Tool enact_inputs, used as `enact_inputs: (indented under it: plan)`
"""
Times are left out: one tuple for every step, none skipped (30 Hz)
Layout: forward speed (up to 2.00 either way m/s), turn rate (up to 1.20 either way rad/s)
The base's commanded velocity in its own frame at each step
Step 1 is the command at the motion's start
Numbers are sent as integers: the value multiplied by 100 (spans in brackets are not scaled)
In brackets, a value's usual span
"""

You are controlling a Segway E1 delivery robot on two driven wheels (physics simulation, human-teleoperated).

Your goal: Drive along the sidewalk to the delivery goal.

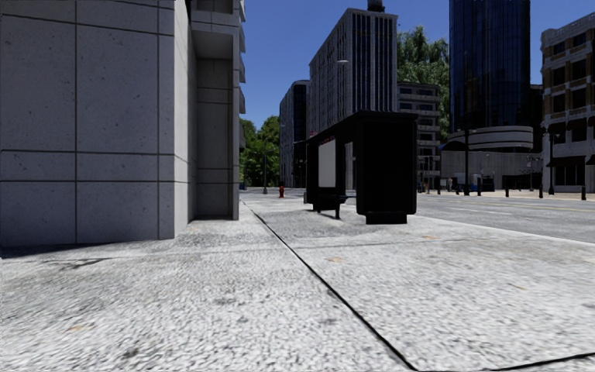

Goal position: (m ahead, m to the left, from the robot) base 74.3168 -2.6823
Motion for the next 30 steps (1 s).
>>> enact_inputs:
  plan:
    - [200,0]
    - [200,0]
    - [200,0]
    - [200,0]
    - [200,0]
    - [200,0]
    - [200,0]
    - [200,0]
    - [200,0]
    - [200,0]
    - [200,0]
    - [200,0]
    - [200,0]
    - [200,0]
    - [200,0]
    - [200,0]
    - [200,0]
    - [200,0]
    - [200,0]
    - [200,0]
    - [200,0]
    - [200,0]
    - [200,6]
    - [200,11]
    - [200,11]
    - [200,14]
    - [200,17]
    - [200,20]
    - [200,20]
    - [200,20]
